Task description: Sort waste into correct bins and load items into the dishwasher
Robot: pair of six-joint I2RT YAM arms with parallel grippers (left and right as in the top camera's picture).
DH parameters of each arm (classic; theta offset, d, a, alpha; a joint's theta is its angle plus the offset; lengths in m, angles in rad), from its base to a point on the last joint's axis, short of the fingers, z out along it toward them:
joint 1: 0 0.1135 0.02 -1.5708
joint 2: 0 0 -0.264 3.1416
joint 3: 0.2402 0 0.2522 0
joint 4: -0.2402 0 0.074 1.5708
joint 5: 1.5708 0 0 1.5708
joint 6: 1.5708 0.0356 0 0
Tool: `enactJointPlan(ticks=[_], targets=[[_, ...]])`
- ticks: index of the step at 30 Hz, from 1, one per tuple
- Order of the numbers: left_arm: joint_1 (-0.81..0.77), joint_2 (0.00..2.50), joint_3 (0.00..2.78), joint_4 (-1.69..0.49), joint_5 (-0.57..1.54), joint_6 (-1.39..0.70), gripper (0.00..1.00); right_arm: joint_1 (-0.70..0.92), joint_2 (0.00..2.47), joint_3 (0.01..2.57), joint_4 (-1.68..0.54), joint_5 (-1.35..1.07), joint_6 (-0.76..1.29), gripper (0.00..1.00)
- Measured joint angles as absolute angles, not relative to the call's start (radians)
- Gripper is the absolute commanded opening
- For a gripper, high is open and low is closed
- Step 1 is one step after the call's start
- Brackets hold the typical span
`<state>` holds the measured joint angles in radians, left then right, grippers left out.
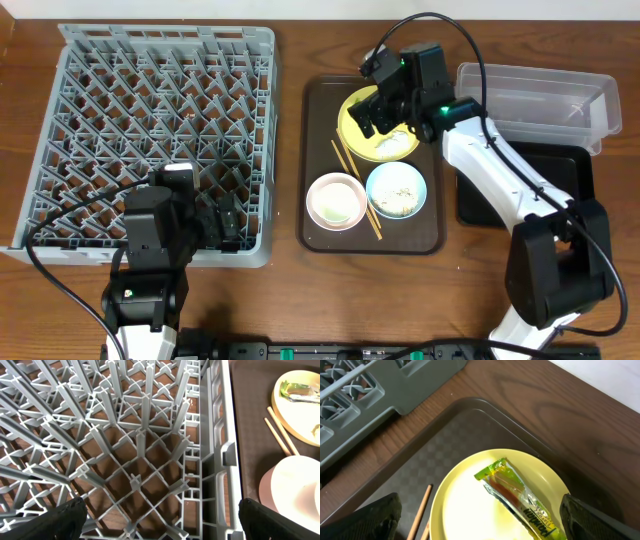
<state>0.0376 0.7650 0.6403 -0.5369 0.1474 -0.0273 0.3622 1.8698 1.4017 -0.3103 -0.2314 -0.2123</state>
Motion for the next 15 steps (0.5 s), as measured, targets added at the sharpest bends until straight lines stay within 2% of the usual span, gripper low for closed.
enactJointPlan(ticks=[15], targets=[[0.038, 0.765, 0.64, -0.537, 0.147, -0.027, 0.99, 0.364, 1.907, 1.402, -0.297, -0.231, -0.213, 0.99]])
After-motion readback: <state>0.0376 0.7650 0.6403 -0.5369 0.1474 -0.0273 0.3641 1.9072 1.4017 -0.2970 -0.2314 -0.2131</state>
